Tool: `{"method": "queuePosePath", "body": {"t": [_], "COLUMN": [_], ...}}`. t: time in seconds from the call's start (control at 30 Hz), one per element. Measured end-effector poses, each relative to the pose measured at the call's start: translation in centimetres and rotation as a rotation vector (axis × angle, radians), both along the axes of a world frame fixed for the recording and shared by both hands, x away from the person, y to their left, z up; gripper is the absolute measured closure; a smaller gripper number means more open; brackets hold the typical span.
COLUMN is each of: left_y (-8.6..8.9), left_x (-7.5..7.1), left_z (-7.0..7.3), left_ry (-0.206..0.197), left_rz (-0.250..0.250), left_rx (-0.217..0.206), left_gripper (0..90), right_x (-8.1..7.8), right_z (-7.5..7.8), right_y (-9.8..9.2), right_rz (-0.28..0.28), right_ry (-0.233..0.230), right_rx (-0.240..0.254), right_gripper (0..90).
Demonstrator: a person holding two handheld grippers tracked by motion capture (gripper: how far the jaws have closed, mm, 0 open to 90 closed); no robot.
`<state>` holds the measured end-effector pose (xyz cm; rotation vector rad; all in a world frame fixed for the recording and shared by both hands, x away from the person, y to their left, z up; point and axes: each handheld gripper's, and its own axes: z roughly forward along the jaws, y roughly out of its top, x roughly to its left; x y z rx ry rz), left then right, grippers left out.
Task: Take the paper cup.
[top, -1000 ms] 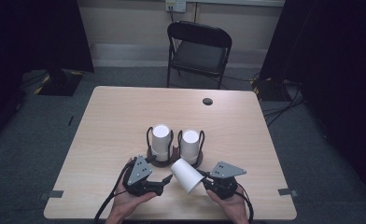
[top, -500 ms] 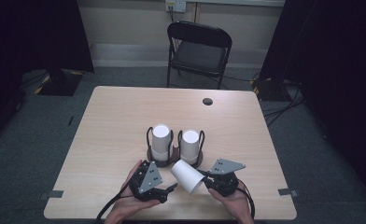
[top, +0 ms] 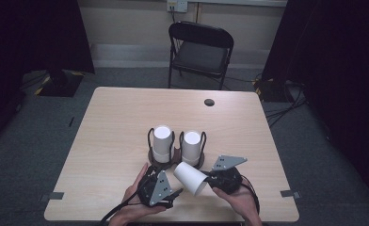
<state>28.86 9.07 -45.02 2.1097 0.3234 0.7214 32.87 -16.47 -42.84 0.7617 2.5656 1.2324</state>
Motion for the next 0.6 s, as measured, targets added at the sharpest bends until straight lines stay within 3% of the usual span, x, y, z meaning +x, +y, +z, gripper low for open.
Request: {"method": "queuePosePath", "body": {"t": [0.23,0.4,0.6], "left_y": [-0.5,-0.6,-1.0], "left_x": [-0.2,-0.3,-0.3], "left_z": [-0.4,-0.5,-0.4], "left_ry": [-0.026,-0.037,-0.048], "left_rz": [-0.013,-0.012,-0.019], "left_rx": [0.048,0.047,0.051], "left_gripper": [17.0,17.9,15.7], "right_x": [0.7,1.1,1.3], "right_z": [0.4,0.5,0.9], "right_y": [0.6,0.9,1.4], "right_rz": [0.015,0.025,0.047], "right_ry": [0.048,0.094,0.112], "right_rx": [-0.038,-0.07,-0.103], "right_gripper": [85.1,85.1,85.1]}}
